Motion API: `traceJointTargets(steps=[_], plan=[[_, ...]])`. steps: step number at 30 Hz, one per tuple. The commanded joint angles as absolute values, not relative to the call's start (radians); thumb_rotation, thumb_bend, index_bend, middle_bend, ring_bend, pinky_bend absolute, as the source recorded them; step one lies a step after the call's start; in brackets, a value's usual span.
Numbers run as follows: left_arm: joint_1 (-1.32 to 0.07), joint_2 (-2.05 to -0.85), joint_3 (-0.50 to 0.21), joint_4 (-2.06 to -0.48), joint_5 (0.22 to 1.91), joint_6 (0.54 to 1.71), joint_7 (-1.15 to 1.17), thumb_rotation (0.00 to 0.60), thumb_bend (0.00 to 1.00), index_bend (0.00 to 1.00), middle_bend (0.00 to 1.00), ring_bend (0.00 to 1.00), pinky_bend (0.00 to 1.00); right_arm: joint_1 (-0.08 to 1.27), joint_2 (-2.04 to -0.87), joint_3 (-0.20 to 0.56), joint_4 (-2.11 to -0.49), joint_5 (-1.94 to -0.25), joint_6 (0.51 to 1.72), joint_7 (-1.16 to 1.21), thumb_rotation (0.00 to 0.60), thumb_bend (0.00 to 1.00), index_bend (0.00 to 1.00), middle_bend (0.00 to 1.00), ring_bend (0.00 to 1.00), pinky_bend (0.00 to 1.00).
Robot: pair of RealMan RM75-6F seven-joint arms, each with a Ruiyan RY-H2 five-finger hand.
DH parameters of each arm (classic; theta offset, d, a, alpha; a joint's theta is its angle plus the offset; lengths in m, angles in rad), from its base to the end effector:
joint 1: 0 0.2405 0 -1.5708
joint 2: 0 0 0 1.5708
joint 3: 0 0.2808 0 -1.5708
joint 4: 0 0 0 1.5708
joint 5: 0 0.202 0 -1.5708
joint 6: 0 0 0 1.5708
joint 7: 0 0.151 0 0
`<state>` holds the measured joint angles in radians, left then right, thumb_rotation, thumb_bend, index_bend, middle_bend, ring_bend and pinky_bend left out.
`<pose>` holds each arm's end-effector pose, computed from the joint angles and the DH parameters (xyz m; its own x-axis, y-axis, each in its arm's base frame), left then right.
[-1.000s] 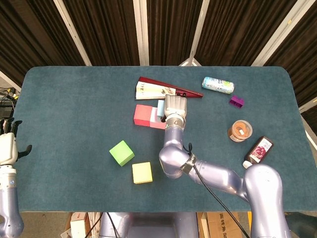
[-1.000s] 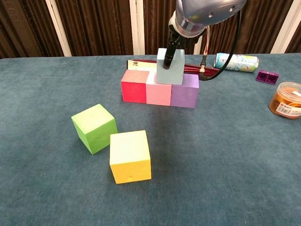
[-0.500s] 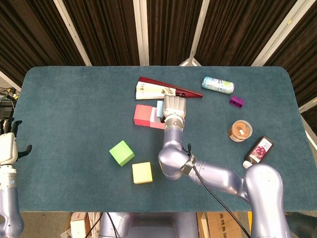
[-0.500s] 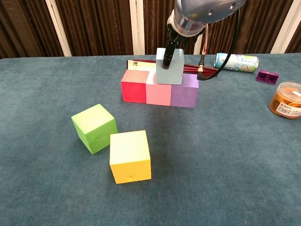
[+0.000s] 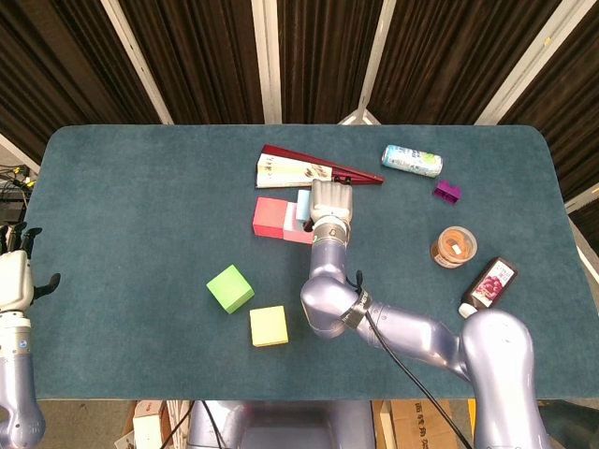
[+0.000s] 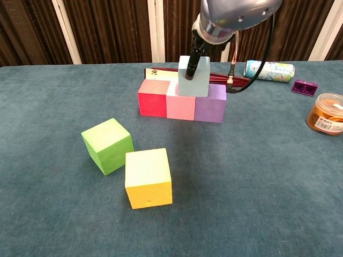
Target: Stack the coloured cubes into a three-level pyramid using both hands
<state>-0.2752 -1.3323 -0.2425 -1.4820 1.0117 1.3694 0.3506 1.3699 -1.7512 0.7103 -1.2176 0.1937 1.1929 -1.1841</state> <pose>-0.3499 0.2813 0.1478 0.5032 -0.0221 0.8639 0.8241 0.3131 -0.4720 0.0119 -0.4734 -0.0112 0.3089 -0.4038 0.8611 -0.9021 0.1624 0.3998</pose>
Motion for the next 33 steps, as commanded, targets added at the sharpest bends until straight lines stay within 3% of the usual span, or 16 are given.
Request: traceJointTargets(steps=[1, 7, 13, 26, 33], plan=[[-0.275, -1.332, -0.242, -1.482, 1.012, 1.369, 0.351, 0.6, 0.31, 0.2, 0.07, 0.0, 0.0, 1.368, -1.749, 0.709, -1.224, 0.194, 1.19, -1.186, 0.6, 0.27, 0.37, 0.32, 0.13, 0.0], [-0.275, -1.332, -0.242, -1.483, 1.012, 1.369, 0.349, 0.6, 0.31, 0.2, 0.07, 0.0, 0.0, 1.368, -1.743, 0.708, -1.236, 0.199, 1.186, -1.194, 0.6, 0.27, 0.36, 0.28, 0.11, 0.0], [-0.275, -1.331, -0.242, -1.482, 1.011, 1.367, 0.349, 0.6, 0.31, 0.19, 0.07, 0.0, 0.0, 1.37, -1.741, 0.707, -1.237, 0.207, 1.179, -1.202, 0.6, 0.27, 0.23, 0.21, 0.06, 0.0], [-0.278, -1.334, -0.242, -1.48, 1.007, 1.364, 0.356, 0.6, 0.31, 0.2, 0.07, 0.0, 0.0, 1.374, -1.733, 0.7, -1.24, 0.217, 1.175, -1.22, 0.6, 0.27, 0.14, 0.13, 0.01, 0.0], [-0.278, -1.335, -0.242, -1.48, 1.005, 1.365, 0.358, 0.6, 0.31, 0.2, 0.06, 0.0, 0.0, 1.376, -1.707, 0.705, -1.275, 0.278, 1.171, -1.28, 0.6, 0.27, 0.02, 0.05, 0.0, 0.0]])
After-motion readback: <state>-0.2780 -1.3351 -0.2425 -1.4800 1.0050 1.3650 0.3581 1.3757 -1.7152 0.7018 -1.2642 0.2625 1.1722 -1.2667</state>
